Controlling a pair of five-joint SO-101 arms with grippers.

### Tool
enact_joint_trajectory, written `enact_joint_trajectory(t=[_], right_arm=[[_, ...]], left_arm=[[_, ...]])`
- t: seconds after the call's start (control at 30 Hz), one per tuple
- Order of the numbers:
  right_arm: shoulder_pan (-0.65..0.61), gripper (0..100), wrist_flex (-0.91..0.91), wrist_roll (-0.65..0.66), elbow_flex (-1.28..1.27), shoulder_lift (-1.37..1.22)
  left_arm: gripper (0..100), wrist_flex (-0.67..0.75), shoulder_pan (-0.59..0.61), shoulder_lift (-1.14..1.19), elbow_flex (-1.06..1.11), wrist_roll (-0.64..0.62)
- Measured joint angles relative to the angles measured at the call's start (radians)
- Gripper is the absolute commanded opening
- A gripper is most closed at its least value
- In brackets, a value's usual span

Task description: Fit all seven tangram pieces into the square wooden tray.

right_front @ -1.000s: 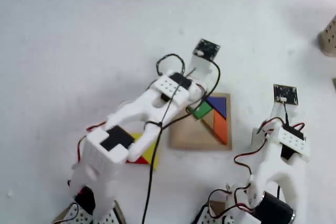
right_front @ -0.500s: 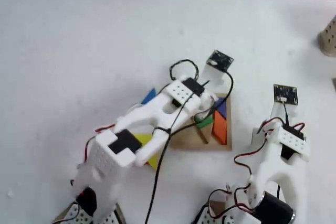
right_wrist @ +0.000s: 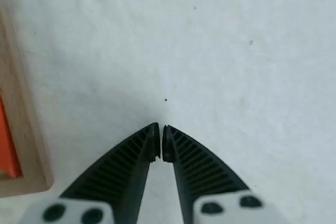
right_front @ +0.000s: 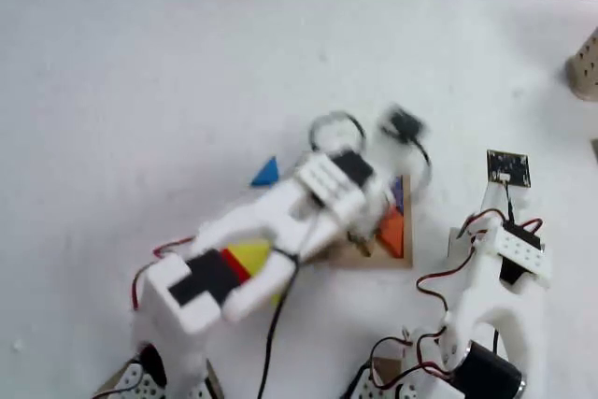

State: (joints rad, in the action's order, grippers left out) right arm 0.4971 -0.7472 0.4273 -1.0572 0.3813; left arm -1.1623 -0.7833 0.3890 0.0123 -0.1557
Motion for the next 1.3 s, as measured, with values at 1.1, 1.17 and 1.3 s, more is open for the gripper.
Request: enact_joint_trajectory(t=[1.1, 1.17, 1.3], right_arm=[[-0.018, 2.4, 0.0, 0.0, 0.0, 0.0], [-0.018, 2.4, 0.0, 0.0, 0.0, 0.0], [-0.018, 2.4, 0.0, 0.0, 0.0, 0.0]], left_arm=[[2, -0.144, -0.063, 0.304, -0.348, -0.109], [2, -0.169, -0.063, 0.287, -0.348, -0.109], [2, -0.158, -0.032, 0.247, -0.327, -0.109]])
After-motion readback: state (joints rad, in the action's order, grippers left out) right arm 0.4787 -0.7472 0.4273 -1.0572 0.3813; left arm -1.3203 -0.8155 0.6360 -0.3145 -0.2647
